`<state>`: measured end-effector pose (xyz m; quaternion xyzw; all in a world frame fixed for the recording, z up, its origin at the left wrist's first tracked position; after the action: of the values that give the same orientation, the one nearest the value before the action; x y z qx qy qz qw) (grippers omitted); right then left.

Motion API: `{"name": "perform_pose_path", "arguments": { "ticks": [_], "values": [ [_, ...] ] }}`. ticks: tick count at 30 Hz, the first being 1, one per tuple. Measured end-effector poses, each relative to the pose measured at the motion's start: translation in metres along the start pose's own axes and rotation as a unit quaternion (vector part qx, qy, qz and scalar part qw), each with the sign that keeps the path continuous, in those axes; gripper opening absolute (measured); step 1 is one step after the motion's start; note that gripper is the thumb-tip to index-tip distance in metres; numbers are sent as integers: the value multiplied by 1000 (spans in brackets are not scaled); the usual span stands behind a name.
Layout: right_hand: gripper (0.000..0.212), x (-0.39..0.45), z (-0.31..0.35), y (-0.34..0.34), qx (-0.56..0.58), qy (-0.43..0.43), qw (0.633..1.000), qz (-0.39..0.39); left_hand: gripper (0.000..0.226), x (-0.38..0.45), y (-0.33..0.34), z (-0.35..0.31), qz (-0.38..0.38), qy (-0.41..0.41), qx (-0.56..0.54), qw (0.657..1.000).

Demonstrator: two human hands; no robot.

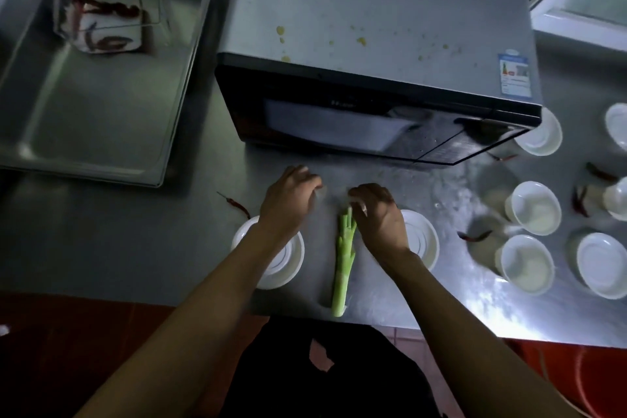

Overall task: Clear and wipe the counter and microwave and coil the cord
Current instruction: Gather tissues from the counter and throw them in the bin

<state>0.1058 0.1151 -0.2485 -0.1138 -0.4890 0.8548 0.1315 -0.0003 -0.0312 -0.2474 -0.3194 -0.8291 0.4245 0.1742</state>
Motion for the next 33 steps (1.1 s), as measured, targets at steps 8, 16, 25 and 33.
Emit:
{"name": "perform_pose_path", "arguments": {
  "ticks": [8, 16, 25, 33],
  "values": [
    [23, -47, -37, -41, -4, 21, 997, -68, 13, 2, 28, -64, 45, 69, 23, 996],
    [29, -139, -94, -91, 32, 75, 987, -138, 16, -23, 70, -162, 79, 140, 48, 986],
    [11, -270, -161, -139, 46, 135, 963, -228, 23, -76, 116, -284, 100, 228, 57, 967],
    [15, -369, -219, -165, 50, 198, 936, -286, 23, -114, 166, -382, 133, 298, 55, 944]
  ]
}}
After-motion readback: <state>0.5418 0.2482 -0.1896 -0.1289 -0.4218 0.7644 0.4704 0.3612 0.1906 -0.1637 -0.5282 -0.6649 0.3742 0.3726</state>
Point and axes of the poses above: each hand's wrist, its own x-axis towards the middle knuckle, its own y-axis out of the palm, z = x × y, the point moved 6 cm from there along x, towards the middle knuckle, and after that the axes turned 3 degrees about z, right-handed, at the moved point
